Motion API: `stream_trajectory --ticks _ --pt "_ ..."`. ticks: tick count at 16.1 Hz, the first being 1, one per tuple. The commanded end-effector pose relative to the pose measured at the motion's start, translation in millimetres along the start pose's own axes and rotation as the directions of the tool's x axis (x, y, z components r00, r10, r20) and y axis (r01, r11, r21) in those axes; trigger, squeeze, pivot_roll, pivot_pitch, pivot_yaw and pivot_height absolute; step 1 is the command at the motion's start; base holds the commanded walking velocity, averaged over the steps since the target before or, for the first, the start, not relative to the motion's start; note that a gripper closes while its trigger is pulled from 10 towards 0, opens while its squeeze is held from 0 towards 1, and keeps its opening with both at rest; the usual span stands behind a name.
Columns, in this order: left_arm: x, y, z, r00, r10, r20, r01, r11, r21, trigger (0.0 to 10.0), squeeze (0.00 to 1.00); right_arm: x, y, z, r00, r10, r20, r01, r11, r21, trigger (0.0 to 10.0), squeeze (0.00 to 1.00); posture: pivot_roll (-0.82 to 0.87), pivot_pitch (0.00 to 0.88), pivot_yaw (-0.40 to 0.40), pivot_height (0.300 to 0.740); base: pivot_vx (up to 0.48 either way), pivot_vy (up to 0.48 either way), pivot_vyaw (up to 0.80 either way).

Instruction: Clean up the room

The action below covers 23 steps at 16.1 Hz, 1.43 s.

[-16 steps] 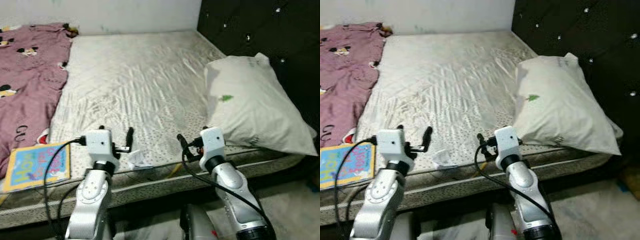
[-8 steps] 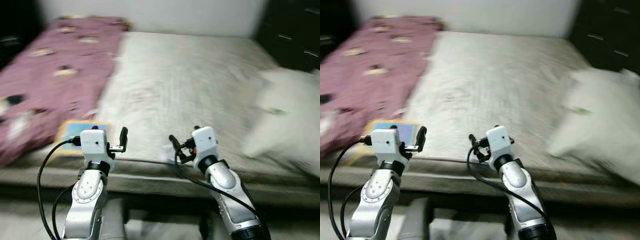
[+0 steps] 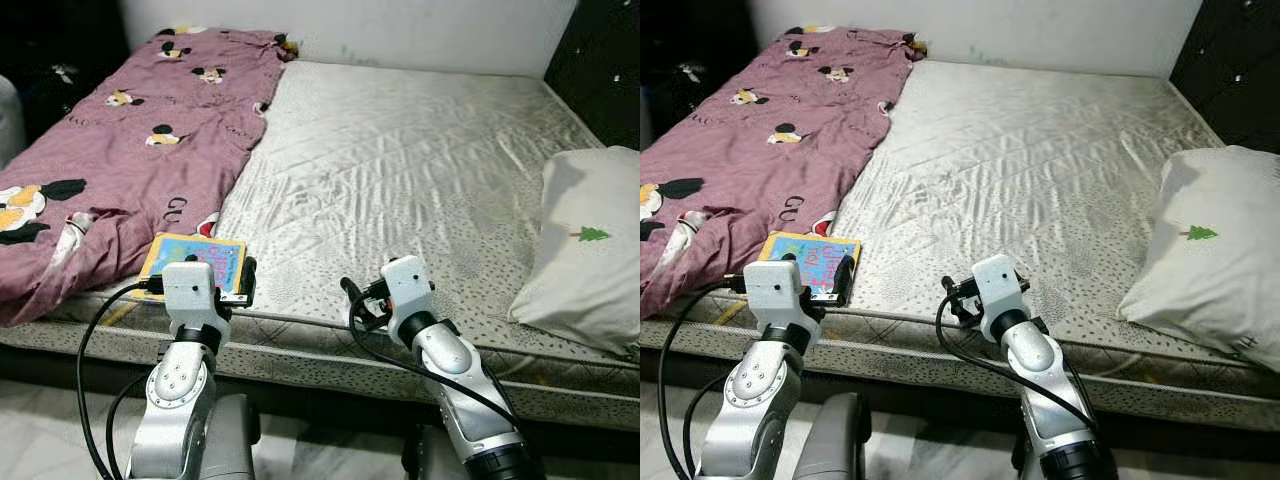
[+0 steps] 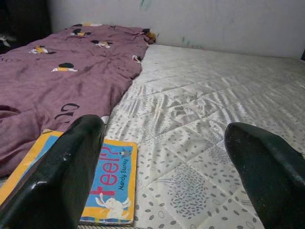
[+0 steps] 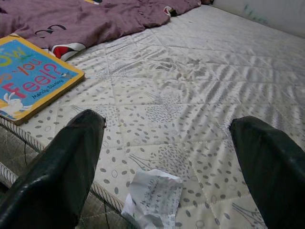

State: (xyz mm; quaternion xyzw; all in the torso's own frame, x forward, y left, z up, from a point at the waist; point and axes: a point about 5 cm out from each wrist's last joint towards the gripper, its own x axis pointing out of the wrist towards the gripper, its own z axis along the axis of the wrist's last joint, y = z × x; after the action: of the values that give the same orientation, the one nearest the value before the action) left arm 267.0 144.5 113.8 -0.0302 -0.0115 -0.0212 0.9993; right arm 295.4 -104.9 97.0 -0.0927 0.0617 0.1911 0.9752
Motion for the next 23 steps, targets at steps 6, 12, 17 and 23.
stream_trajectory --ticks 6,12,17,23 --pt "2.0 0.7 1 1.000 0.002 -0.002 -0.002 1.000 0.013 10.0 0.00 1.5 7.4 -6 0.997 0.061 -0.045 -0.061 0.998 0.017 10.0 0.00 -0.03 0.006 -0.038 0.503 0.000 0.000 0.00" --pt "-1.0 3.8 2 1.000 0.029 0.005 -0.029 0.999 0.021 10.0 0.00 9.6 24.4 -3 0.979 0.198 -0.046 -0.201 0.976 -0.080 10.0 0.00 -0.01 0.013 -0.037 0.503 0.000 0.000 0.27" --pt "1.1 -5.3 5 1.000 0.001 0.005 -0.001 1.000 0.014 10.0 0.00 18.2 21.3 -4 0.990 0.137 -0.043 -0.139 0.988 -0.067 10.0 0.00 0.02 0.026 -0.029 0.503 0.000 0.000 0.42" --pt "-16.5 18.3 0 0.998 0.038 -0.040 -0.034 0.996 0.080 10.0 0.00 33.4 -7.6 -1 0.997 -0.065 -0.047 0.062 0.996 -0.065 10.0 0.00 0.05 0.043 -0.012 0.503 0.000 0.000 0.00"
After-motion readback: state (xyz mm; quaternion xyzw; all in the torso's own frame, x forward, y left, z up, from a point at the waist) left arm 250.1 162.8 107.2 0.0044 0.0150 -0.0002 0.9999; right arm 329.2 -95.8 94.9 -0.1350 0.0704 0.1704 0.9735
